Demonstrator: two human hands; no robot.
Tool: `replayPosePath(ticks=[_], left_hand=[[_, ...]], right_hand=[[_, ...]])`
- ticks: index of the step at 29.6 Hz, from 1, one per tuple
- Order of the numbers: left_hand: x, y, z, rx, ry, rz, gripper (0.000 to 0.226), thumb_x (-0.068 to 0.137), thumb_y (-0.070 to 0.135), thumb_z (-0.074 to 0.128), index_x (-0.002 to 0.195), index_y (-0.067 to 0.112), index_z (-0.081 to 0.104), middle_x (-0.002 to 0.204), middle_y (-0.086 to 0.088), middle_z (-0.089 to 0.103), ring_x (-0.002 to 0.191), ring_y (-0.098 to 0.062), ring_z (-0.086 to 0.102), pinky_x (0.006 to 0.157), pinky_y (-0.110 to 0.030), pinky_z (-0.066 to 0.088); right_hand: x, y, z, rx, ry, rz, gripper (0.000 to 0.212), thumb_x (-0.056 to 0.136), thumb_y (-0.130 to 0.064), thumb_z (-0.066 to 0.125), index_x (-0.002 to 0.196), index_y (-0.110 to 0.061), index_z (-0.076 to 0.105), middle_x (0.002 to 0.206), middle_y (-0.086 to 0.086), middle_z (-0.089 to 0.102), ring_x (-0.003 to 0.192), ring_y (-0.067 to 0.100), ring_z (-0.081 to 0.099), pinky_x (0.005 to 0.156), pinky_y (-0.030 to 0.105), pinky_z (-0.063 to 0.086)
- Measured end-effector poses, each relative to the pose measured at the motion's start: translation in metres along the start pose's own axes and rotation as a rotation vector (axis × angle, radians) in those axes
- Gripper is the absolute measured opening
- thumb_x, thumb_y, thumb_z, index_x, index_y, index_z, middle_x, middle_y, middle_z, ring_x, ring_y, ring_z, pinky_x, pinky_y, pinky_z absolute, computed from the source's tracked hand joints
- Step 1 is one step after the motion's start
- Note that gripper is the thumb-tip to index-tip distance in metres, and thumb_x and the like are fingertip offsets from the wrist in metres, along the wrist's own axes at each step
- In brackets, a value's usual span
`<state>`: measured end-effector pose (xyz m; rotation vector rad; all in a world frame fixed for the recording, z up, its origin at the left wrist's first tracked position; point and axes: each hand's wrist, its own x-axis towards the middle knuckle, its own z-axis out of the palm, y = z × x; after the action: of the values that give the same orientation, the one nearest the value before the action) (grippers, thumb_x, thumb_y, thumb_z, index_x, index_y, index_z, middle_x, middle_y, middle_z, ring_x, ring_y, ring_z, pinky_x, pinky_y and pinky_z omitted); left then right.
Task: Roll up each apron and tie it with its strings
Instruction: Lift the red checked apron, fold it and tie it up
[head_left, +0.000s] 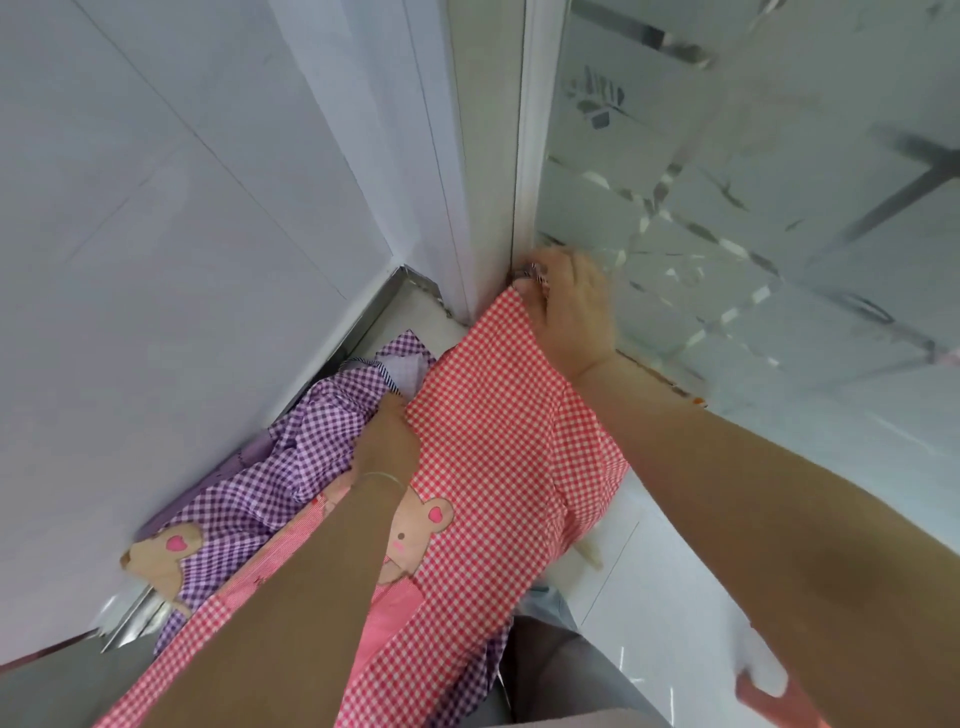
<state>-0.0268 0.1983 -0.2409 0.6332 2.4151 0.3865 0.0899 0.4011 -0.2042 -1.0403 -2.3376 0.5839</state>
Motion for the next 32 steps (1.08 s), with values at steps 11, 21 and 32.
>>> replayPosePath(ticks=[11, 21, 32], left_hand=[[-0.005, 0.002, 0.005, 0.157, 0.027, 0.117, 0.026, 0.101, 0.021, 0.033, 0.126, 0.015, 0.033, 0.088, -0.005, 0.06, 0.074, -0.023, 0.057, 0.071, -0.037, 0.047], [-0.079, -0.015, 0.047, 0.633, 0.048, 0.87, 0.057, 0.093, 0.053, 0.034, 0.146, 0.032, 0.032, 0.155, -0.003, 0.025, 0.142, -0.035, 0.024, 0.112, -0.064, 0.014], [-0.096, -0.026, 0.072, 0.747, -0.197, 0.491, 0.076, 0.084, 0.075, 0.004, 0.145, 0.041, -0.026, 0.154, 0.006, -0.034, 0.138, -0.03, -0.036, 0.103, -0.059, -0.024]], right_hand=[[-0.082, 0.059, 0.018, -0.359, -0.647, 0.071, 0.063, 0.098, -0.057, 0.025, 0.153, -0.028, 0.015, 0.161, 0.0, 0.015, 0.149, 0.023, 0.007, 0.119, 0.052, -0.001], [-0.145, 0.044, -0.007, 0.286, 0.038, 0.702, 0.037, 0.098, -0.048, 0.033, 0.115, -0.023, 0.054, 0.122, 0.0, 0.056, 0.111, 0.015, 0.053, 0.103, 0.044, 0.044], [-0.198, 0.073, -0.017, 0.786, -0.166, 1.168, 0.058, 0.1, -0.051, 0.027, 0.144, -0.014, 0.024, 0.151, 0.011, 0.034, 0.135, 0.03, 0.038, 0.111, 0.043, 0.03]])
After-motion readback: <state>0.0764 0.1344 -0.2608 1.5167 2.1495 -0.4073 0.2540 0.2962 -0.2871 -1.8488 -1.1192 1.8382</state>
